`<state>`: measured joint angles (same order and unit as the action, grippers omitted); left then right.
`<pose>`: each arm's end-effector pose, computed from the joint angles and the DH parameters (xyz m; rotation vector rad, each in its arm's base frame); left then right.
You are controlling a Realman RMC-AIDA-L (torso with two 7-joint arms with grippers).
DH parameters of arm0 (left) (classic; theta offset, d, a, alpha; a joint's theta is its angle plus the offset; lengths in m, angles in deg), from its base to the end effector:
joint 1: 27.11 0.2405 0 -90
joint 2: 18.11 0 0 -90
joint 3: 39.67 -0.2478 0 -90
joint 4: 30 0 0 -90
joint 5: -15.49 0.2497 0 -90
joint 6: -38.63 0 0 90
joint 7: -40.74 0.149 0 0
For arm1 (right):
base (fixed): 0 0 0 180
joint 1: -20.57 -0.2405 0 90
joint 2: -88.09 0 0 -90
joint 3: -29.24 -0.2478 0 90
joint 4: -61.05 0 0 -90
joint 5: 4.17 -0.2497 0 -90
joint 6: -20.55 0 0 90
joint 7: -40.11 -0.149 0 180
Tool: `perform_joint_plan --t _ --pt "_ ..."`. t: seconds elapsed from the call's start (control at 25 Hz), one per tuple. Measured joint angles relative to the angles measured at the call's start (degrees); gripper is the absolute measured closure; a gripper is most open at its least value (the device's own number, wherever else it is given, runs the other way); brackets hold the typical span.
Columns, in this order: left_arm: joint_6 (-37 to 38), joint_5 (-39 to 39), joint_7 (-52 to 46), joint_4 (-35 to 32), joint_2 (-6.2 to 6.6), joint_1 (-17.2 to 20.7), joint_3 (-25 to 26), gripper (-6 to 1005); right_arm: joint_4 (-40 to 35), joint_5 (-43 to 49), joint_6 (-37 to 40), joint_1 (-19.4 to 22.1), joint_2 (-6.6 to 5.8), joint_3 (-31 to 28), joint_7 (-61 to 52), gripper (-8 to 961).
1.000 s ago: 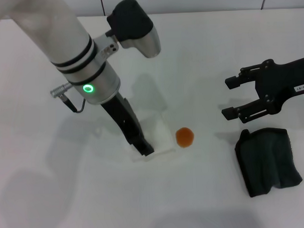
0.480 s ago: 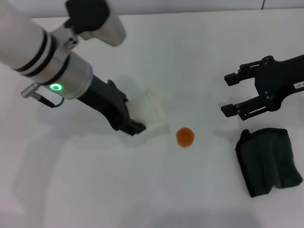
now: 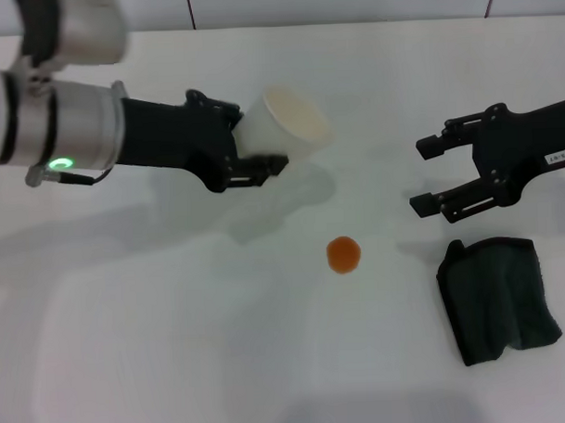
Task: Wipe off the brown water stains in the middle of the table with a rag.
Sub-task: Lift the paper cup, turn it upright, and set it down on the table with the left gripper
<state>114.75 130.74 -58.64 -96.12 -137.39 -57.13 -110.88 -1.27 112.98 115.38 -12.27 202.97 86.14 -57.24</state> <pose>-0.1639 0.4014 -0.0065 -2.8327 -0.2493 -0.2589 0.1937 0.3889 0.0527 -2.9486 0.3296 0.2898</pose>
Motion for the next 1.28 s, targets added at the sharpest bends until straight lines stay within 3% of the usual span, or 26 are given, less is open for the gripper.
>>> perform_joint_plan --t 0.36,0.6,1.08,1.28 --pt "-4.1 -19.7 22.2 10.4 0.01 6.7 3.2 494 0.0 -0.1 0.0 0.2 0.04 -0.2 -0.1 131" --pt "-4.4 -28.1 35.2 22.3 0.07 7.5 5.9 384 0.0 -0.2 0.0 0.4 0.09 -0.3 -0.2 131" --pt "-7.0 -32.6 45.0 36.1 0.1 6.8 6.9 311 0.3 -0.3 -1.1 0.4 0.07 -0.3 -0.5 131" --pt "-8.2 -32.9 44.8 37.5 0.1 7.1 6.9 288 0.4 -0.3 -1.3 0.5 0.07 -0.3 -0.5 131"
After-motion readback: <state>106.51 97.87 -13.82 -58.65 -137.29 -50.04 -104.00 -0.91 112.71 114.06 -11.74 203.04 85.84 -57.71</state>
